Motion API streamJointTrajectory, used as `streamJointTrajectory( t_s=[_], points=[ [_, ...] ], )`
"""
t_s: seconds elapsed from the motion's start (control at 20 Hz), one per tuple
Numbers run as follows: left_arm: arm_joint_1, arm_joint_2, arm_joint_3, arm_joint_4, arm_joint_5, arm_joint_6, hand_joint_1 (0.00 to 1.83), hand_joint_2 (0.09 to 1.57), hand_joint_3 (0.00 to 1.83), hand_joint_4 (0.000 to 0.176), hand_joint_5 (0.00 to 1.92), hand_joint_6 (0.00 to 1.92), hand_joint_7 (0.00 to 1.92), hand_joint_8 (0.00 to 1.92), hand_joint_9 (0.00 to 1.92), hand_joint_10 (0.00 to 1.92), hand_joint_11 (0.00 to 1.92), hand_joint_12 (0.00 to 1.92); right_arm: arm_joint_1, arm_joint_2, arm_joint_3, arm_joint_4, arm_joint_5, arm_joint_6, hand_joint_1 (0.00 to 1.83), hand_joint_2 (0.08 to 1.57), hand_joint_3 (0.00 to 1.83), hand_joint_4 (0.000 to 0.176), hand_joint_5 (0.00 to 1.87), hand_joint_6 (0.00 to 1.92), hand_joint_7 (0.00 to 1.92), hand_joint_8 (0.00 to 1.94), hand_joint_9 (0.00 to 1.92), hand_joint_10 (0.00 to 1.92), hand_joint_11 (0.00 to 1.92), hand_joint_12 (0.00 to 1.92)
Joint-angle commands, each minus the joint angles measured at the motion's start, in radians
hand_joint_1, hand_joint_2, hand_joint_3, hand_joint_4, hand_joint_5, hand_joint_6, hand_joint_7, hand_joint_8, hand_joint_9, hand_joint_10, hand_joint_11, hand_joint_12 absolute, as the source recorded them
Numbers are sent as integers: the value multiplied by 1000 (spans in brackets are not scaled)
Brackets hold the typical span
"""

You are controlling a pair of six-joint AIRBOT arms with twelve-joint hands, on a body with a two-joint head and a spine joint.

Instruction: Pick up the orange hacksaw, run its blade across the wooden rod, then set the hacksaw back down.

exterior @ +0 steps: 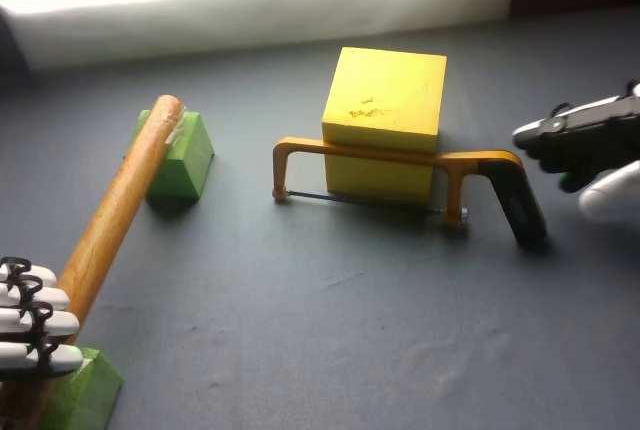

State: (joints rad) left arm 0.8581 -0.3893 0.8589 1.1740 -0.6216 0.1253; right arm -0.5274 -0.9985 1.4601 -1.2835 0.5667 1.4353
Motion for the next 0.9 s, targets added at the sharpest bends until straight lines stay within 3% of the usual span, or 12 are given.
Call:
streamJointTrajectory(
  t_s=[0.0, 0.1, 0.3, 0.4, 0.65, 0.8, 0.85],
  points=[
    [-5, 3, -1, -53, -34, -4, 0, 1269, 3, 0, 8, 0, 0, 0, 0, 0, 0, 0, 7, 3, 4, 96, 40, -7, 1066, 1148, 0, 0, 169, 6, 116, 2, 156, 0, 0, 757],
    [-12, 4, -3, -95, -34, 7, 0, 1269, 2, 0, 16, 6, 0, 0, 0, 0, 0, 0, 1, -13, 8, 144, 46, -37, 1073, 1138, 0, 0, 161, 1, 127, 3, 169, 3, 0, 798],
    [-16, 7, 4, -96, -45, 20, 0, 1267, 1, 0, 29, 9, 0, 0, 0, 0, 0, 0, -31, -65, 66, 288, 89, -143, 1120, 1124, 0, 0, 188, 4, 162, 6, 195, 6, 0, 896],
    [-14, 8, 8, -96, -45, 19, 0, 1270, 2, 0, 38, 10, 3, 1, 0, 0, 0, 0, -43, -93, 85, 301, 97, -144, 1078, 1146, 1, 0, 200, 5, 179, 5, 210, 6, 0, 984],
    [-7, 11, 27, -96, -45, 15, 0, 1267, 0, 0, 51, 13, 17, 7, 0, 0, 0, 0, -37, -146, 92, 346, 62, -163, 1067, 1141, 0, 0, 170, 7, 175, 7, 192, 6, 0, 900],
    [-2, 12, 34, -96, -51, 11, 0, 1266, 0, 0, 35, 4, 1, 0, 0, 0, 0, 0, -35, -166, 92, 411, 36, -227, 1089, 1136, 0, 0, 206, 7, 201, 6, 226, 8, 0, 1001],
    [0, 13, 32, -96, -58, 10, 0, 1268, 1, 0, 45, 8, 10, 4, 0, 0, 0, 0, -32, -176, 92, 437, 28, -257, 1075, 1142, 0, 0, 200, 5, 191, 5, 213, 8, 0, 930]
  ],
)
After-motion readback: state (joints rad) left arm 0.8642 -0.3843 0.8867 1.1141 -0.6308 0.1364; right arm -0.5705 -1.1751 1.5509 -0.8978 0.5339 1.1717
